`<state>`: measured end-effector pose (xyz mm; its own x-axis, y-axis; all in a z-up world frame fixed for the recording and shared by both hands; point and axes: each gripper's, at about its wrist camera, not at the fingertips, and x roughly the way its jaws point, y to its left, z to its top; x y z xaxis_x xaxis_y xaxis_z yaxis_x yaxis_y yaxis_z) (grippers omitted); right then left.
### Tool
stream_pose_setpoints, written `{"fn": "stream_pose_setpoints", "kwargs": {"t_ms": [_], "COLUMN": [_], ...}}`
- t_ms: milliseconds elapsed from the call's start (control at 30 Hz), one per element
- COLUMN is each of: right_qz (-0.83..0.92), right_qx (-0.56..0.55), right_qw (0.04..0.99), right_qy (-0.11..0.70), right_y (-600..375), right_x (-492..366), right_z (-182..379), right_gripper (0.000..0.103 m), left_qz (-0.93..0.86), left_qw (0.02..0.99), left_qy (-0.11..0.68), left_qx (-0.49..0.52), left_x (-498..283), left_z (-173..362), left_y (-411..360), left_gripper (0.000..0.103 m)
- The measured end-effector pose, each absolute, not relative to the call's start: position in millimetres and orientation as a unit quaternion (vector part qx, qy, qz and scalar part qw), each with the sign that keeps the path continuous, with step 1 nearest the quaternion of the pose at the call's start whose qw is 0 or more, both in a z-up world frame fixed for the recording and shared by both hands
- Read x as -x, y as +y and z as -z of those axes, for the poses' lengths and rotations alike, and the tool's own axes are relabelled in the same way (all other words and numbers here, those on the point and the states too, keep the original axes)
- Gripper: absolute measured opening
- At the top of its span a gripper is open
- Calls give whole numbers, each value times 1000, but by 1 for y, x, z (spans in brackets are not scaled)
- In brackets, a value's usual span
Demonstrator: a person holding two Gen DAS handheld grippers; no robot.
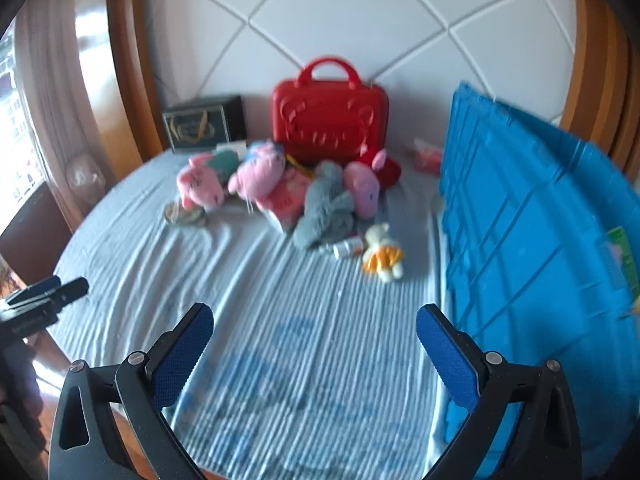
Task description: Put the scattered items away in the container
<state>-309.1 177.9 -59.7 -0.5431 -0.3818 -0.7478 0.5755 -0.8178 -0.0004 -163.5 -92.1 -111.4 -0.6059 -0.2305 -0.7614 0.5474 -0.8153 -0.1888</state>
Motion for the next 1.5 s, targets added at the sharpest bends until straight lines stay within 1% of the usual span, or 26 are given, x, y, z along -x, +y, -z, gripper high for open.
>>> {"fn": "stream_pose_setpoints", "kwargs": {"t_ms": [233,333,467,533,600,733,933,1067,1133,1233,1300,1333,1367,1433,1500], "right_qz": [820,813,803,807,813,810,804,811,824,828,810,809,818,841,853], "right_qx": [-502,-522,-545,-542,-539,-559,-579,-571,-557,-553,-579,-582,-569,-534,-514], "right_qw": [254,236,227,216,198,154,115,97,80,65,71,75,82,69,64], "right_qy": [105,108,87,96,95,84,66,86,69,59,59,45,30,46,60], "right_y": [170,171,172,168,165,155,145,135,137,137,139,141,145,145,144], "right_x": [371,389,402,408,413,432,453,458,458,459,467,471,474,484,496], "right_z": [155,179,194,199,205,243,277,284,284,285,283,281,272,254,243], "right_gripper": [103,103,103,103,103,103,103,103,103,103,103,98,87,81,76], "left_qz": [842,831,815,809,809,811,821,829,831,822,813,809,806,796,800], "left_qw": [250,254,254,249,243,236,233,243,258,275,271,267,265,252,251], "left_qy": [203,200,223,225,216,193,158,152,146,146,152,155,155,160,178], "left_qx": [-433,-453,-471,-483,-491,-499,-496,-480,-471,-477,-492,-500,-506,-527,-514], "left_x": [198,210,224,234,244,265,304,336,353,378,389,394,397,403,400], "left_z": [152,172,197,207,215,227,238,235,235,249,263,271,278,295,298], "left_y": [-105,-111,-133,-147,-161,-193,-242,-280,-301,-330,-341,-345,-345,-342,-337], "left_gripper": [84,84,84,84,84,84,84,84,84,84,84,84,84,83,78]}}
